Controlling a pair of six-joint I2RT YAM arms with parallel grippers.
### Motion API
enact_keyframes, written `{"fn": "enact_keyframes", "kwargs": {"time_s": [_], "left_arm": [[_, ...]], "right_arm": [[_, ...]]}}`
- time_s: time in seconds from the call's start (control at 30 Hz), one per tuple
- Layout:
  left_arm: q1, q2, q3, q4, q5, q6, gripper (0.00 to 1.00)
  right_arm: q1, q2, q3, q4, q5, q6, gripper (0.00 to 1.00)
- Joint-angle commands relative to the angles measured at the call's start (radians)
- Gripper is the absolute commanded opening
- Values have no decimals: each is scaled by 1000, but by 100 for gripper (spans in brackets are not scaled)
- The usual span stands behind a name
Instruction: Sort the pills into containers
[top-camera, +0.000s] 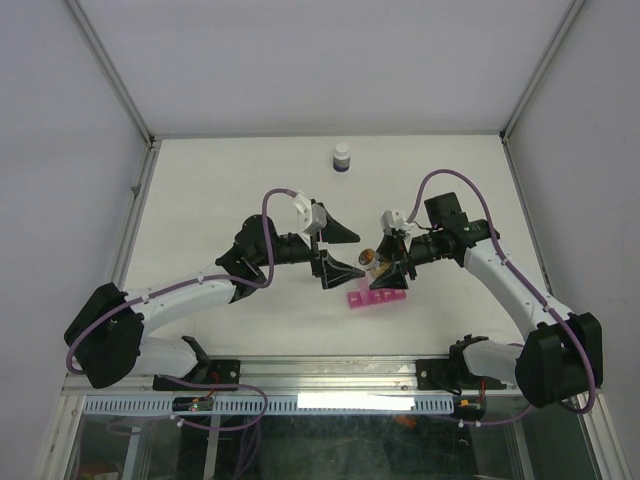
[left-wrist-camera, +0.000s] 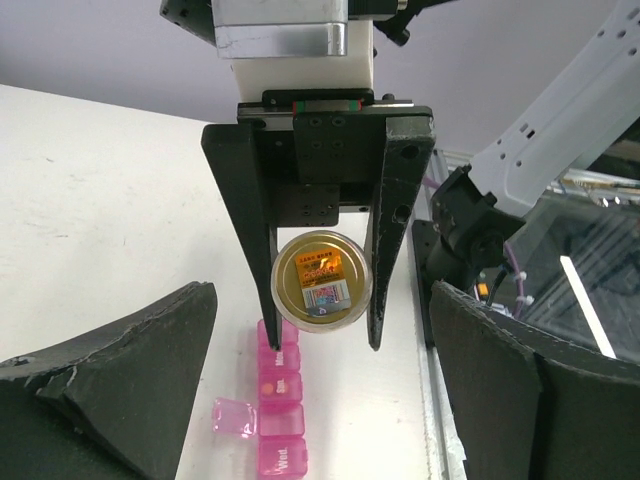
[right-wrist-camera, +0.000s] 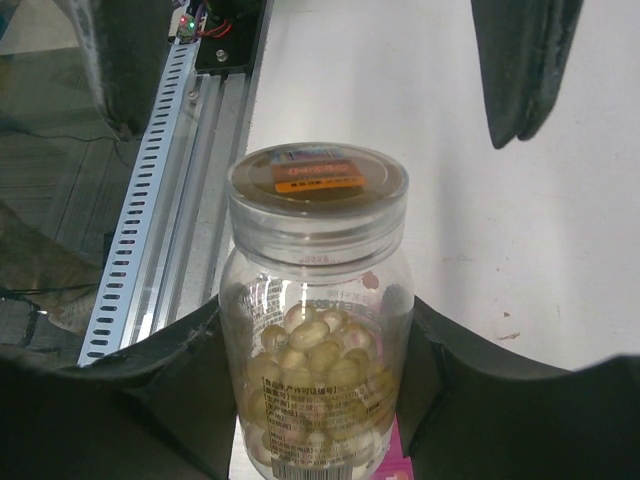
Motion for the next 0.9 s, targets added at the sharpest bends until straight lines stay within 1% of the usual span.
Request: {"fn": "enact_keyframes", "kwargs": {"time_s": [0.0,0.07,0.33,0.5,0.6,0.67,0.7,0.77,0.8,0.87], "left_arm": [[7,34,74,-78,71,106,89],[8,51,87,-77,85,104,87],[8,112,144,-66,146,47,71],[6,121,136,-9,149,0,61],[3,123,137,8,145,-18,59],[-2,123,139,9,140,-24,55],[-4,123,139,9,136,-30,52],[-9,124,138,9,131,-40,43],[-10,122,136,9,126,-47,32],[-12,117,127,9,102,-65,18]], "right_arm": [[4,-34,28,-1,-12,-25,0],[6,-32,27,-1,-10,-26,0],[11,-31,28,-1,-4,-24,0],[12,-29,29,2,-1,-18,0],[12,-31,29,5,1,-14,0],[13,-31,28,7,2,-11,0],[12,-33,27,8,2,-8,0],[12,-34,28,9,3,-6,0],[12,-34,26,12,5,-4,0],[12,-32,25,17,9,1,0]]}}
